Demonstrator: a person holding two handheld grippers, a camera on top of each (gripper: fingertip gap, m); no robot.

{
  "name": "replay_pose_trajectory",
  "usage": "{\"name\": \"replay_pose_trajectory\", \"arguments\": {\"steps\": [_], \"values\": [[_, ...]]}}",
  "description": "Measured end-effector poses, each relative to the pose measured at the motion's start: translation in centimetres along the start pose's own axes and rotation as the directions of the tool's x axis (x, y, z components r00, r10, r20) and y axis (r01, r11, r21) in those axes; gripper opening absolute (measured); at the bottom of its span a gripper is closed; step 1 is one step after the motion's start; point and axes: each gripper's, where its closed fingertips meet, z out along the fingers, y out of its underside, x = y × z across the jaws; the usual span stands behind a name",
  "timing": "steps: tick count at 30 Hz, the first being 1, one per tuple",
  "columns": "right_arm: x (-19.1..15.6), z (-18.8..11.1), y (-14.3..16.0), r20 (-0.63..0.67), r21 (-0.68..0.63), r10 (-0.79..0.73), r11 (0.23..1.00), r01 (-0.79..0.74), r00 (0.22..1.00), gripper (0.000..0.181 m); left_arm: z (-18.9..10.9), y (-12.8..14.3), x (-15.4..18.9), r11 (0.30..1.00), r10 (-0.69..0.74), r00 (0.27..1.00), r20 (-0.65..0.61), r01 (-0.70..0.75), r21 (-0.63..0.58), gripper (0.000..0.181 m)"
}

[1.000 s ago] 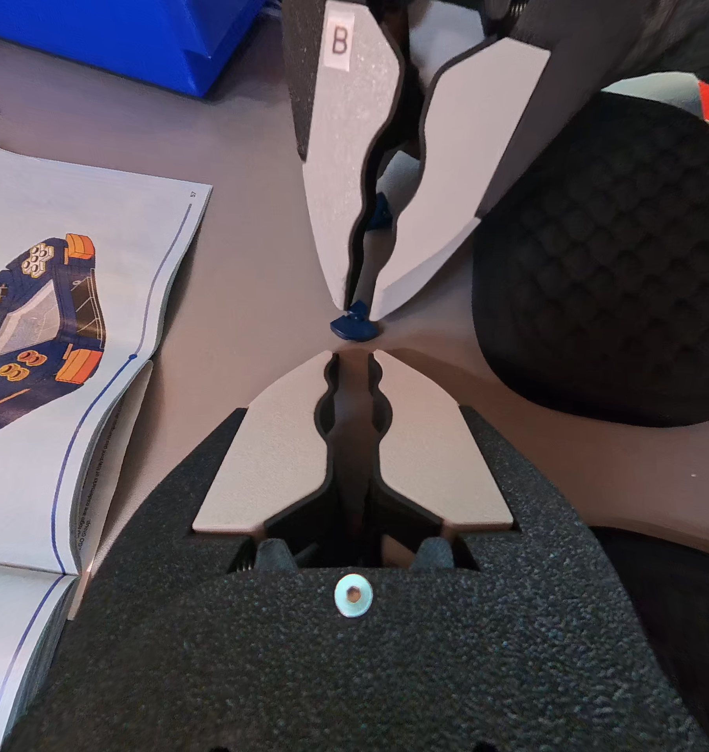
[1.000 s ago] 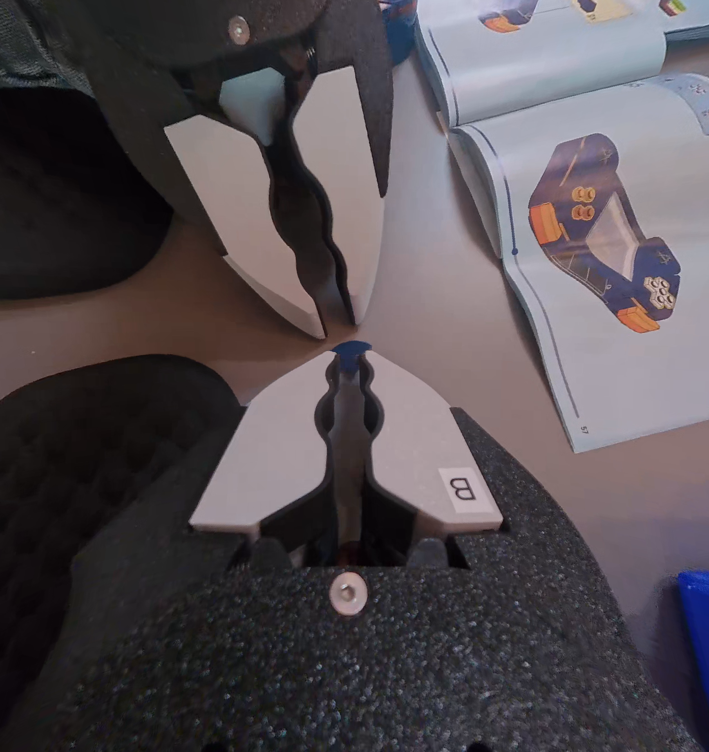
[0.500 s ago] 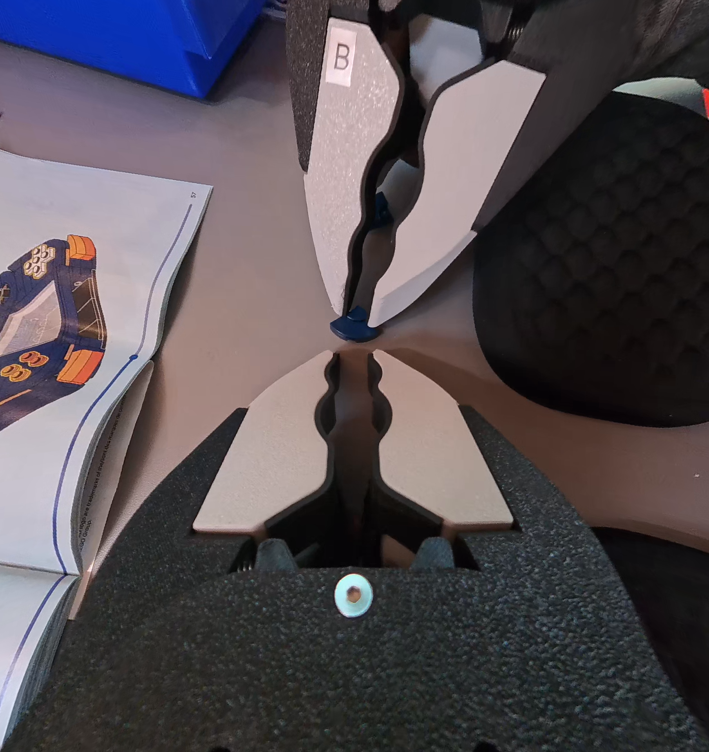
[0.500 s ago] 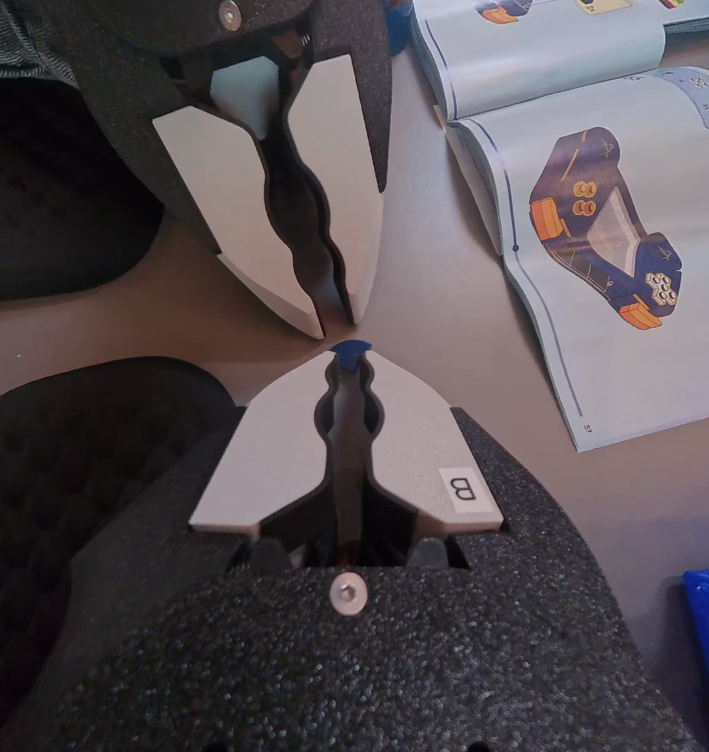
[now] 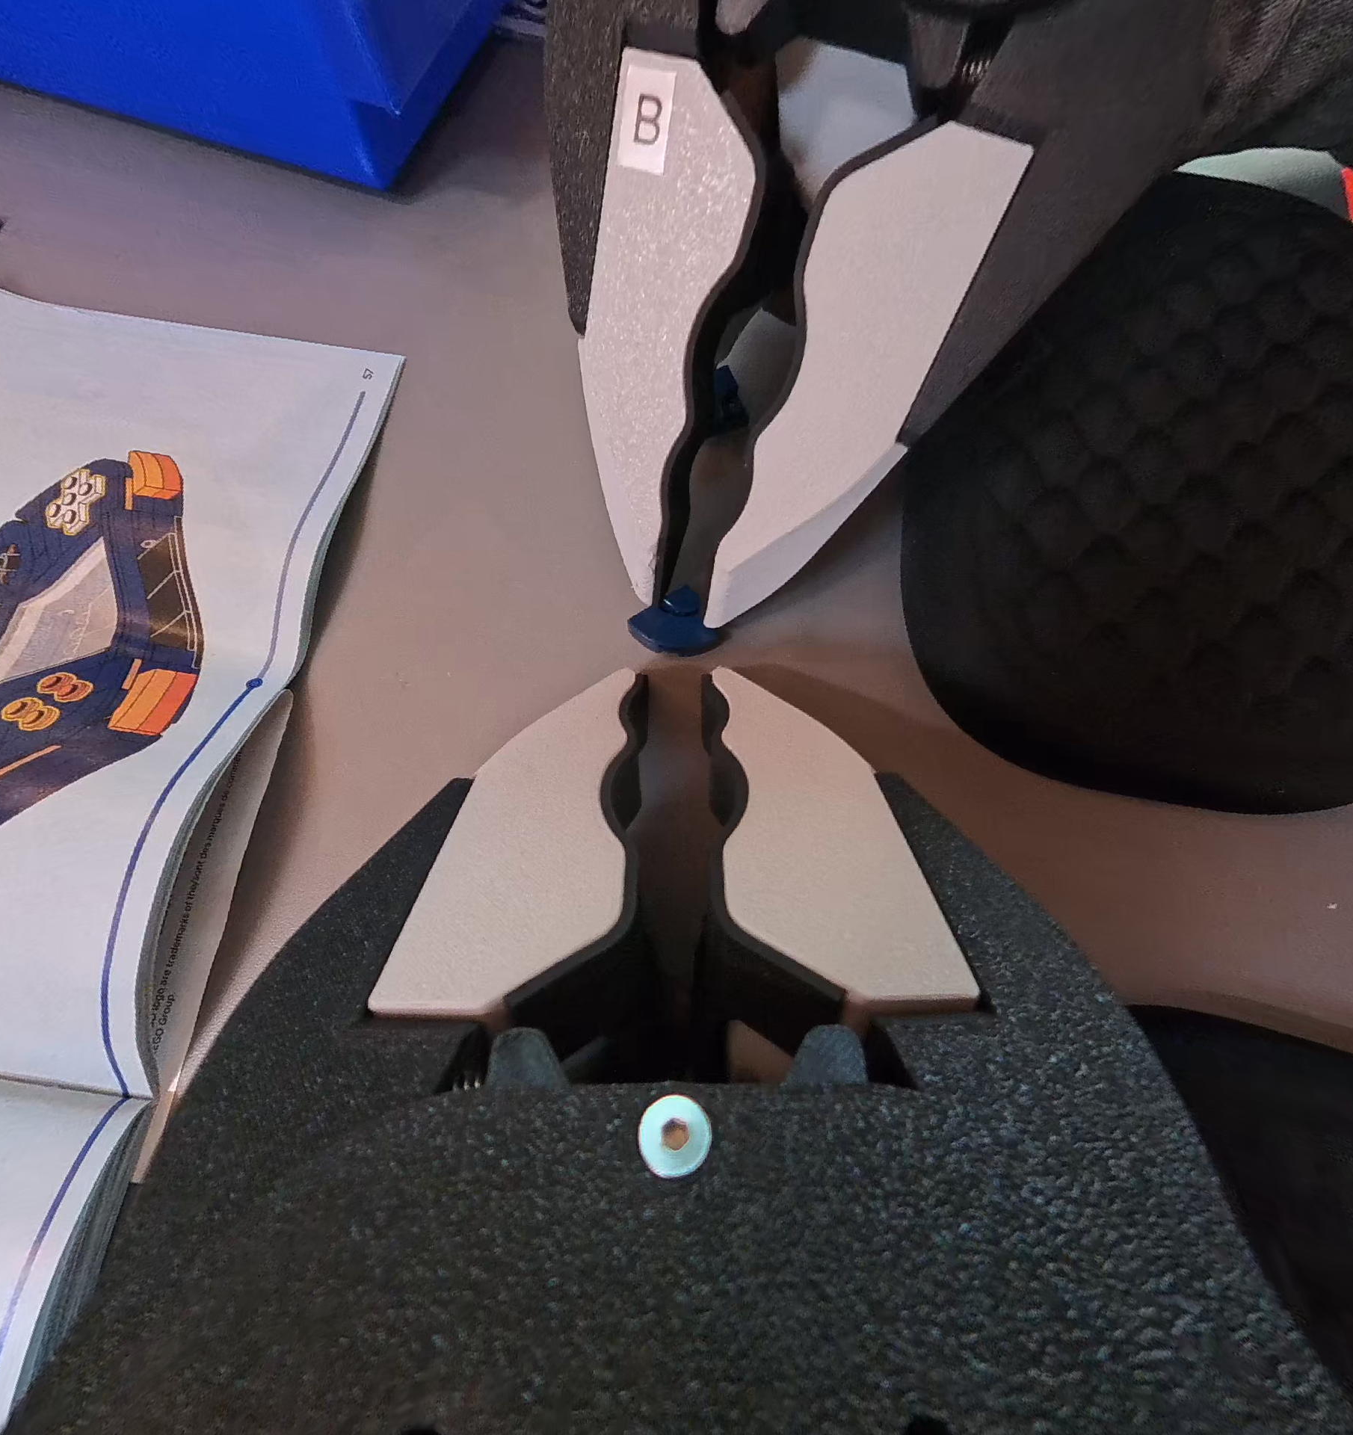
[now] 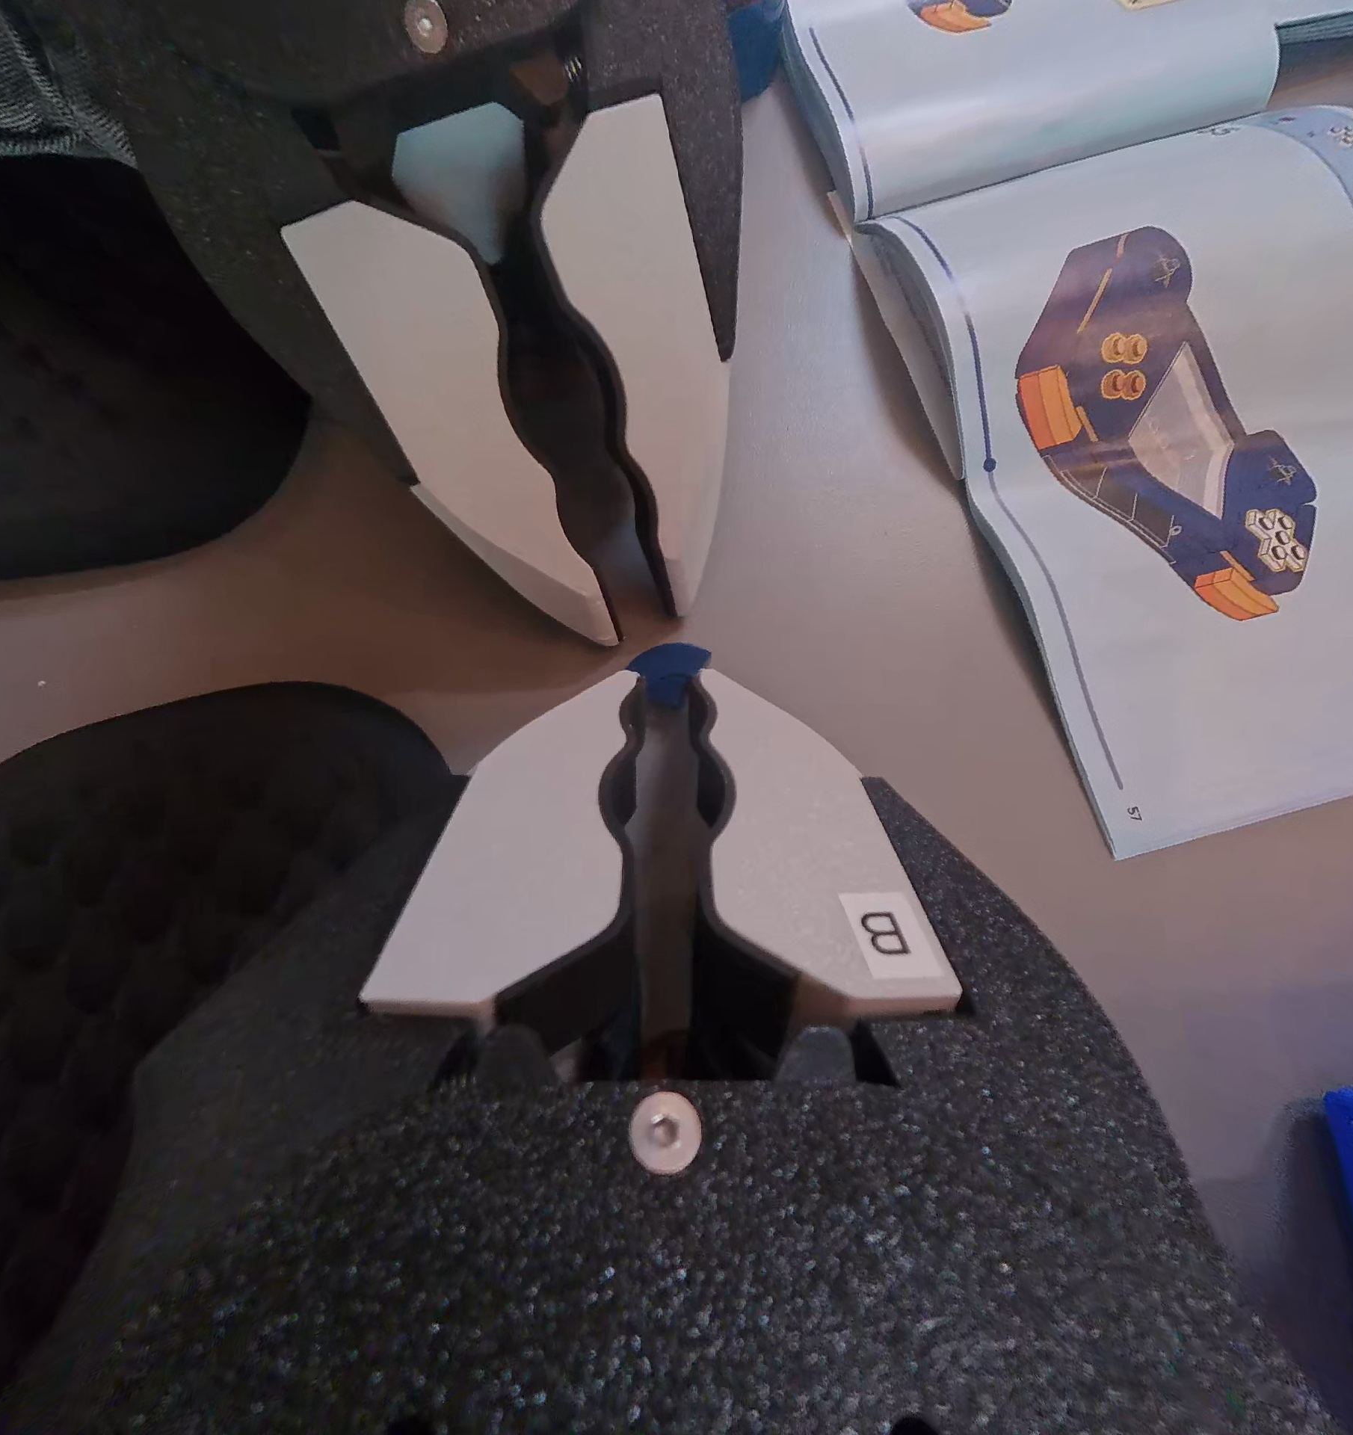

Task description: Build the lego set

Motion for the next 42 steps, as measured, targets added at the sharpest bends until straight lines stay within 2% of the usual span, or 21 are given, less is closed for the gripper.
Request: {"name": "replay_pose_trajectory", "arguments": {"steps": [16, 20, 26, 31, 42], "values": [[0.1, -0.7, -0.1, 0.014, 0.025, 0.011, 1.0, -0.011, 1.0, 0.015, 0.0, 0.0, 0.0, 1.0, 0.001, 1.0, -0.001, -0.001, 0.0, 0.012], [0.2, -1.6, 0.6, -0.011, -0.008, 0.028, 1.0, -0.028, 1.0, 0.015, 0.0, 0.0, 0.0, 1.0, -0.001, 1.0, -0.002, 0.001, 0.0, 0.012], [-0.1, -0.7, 1.1, -0.095, -0.065, 0.044, 0.997, -0.05, 0.995, 0.014, 0.1, 0.0, 0.0, 1.0, 0.004, 1.0, 0.001, -0.004, 0.0, 0.012], [0.0, -0.4, 1.0, -0.142, -0.096, 0.0, 0.995, -0.014, 0.99, 0.011, 0.1, -0.1, 0.0, 1.0, 0.006, 1.0, -0.002, -0.006, 0.0, 0.012], [-0.1, -0.2, 0.7, -0.075, -0.076, -0.094, 0.993, 0.088, 0.993, 0.006, 0.2, -0.2, 0.3, 1.0, -0.001, 0.999, -0.041, 0.001, 0.0, 0.013]]}}
